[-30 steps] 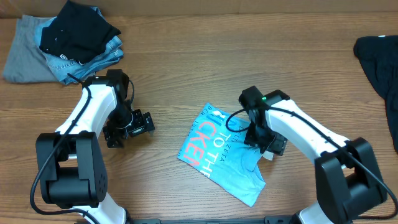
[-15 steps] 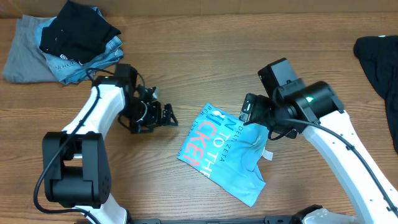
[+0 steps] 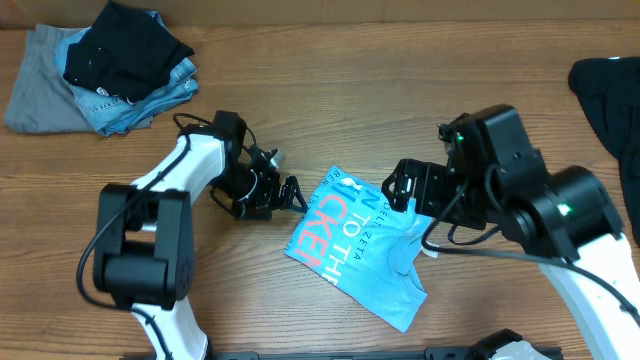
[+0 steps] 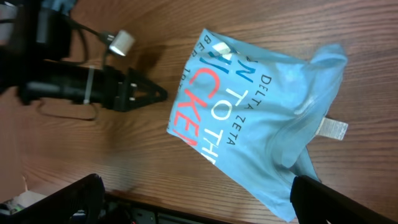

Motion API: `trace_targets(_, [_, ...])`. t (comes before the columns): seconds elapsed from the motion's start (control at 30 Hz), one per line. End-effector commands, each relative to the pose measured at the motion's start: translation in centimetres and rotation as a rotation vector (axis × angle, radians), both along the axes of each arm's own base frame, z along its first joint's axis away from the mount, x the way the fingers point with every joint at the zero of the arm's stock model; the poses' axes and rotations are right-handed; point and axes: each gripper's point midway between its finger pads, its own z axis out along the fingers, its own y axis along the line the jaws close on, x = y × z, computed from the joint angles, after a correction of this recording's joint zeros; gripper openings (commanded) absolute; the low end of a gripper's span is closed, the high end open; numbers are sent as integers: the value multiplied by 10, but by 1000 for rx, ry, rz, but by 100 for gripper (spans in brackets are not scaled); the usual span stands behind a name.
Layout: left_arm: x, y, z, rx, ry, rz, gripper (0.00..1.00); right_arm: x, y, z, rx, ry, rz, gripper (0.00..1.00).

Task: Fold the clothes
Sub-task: 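Move the left gripper to the shirt's left edge and grasp it, then carry the shirt with the left gripper to the top-left clothes stack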

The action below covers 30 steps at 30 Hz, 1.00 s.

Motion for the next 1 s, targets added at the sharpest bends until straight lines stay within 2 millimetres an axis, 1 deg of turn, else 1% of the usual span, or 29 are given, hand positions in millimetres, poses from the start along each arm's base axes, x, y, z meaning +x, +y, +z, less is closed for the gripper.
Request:
trace_targets(0.0, [-11, -17, -13, -88, 46, -56, 100, -3, -1, 17, 26, -55, 8, 100])
trace_targets(0.13, [-22, -33, -25, -145, 87, -108, 100, -4, -2, 19, 26, -61, 6, 100])
trace_targets(0.27, [-35, -46, -40, -140, 130, -153, 100, -4, -2, 19, 26, -60, 6, 100])
trace_targets(0.4, [-47, -61, -47, -129, 162, -183, 100, -5, -3, 18, 23, -57, 6, 100])
trace_targets(0.47, [-50, -68, -49, -130, 153, -210, 96, -5, -4, 18, 16, -58, 2, 100])
trace_targets(0.5, [-51, -70, -49, -127, 147, -222, 92, -5, -5, 17, 10, -57, -2, 100])
trace_targets(0.53, [-52, -73, -50, -127, 140, -231, 83, -5, -7, 16, 4, -55, -4, 100])
trace_targets(0.6, [-52, -77, -51, -127, 126, -244, 53, -6, -9, 15, -11, -49, -11, 100])
trace_targets(0.63, [-52, -78, -51, -128, 123, -247, 41, -7, -11, 14, -18, -45, -13, 100])
trace_targets(0.67, [-51, -78, -51, -127, 124, -244, 23, -8, -13, 12, -29, -39, -17, 100])
trace_targets(0.7, [-51, -78, -51, -123, 130, -236, 14, -9, -15, 11, -40, -35, -22, 100])
trace_targets(0.73, [-51, -78, -51, -120, 136, -228, 8, -9, -17, 10, -48, -33, -25, 100])
trace_targets(0.77, [-50, -78, -51, -119, 137, -223, 4, -10, -18, 9, -56, -30, -28, 100])
trace_targets(0.87, [-43, -74, -52, -86, 133, -199, 4, -12, -22, 6, -77, -18, -35, 100])
trace_targets(0.97, [-27, -64, -54, -4, 110, -171, 4, -16, -24, 4, -85, 0, -35, 100])
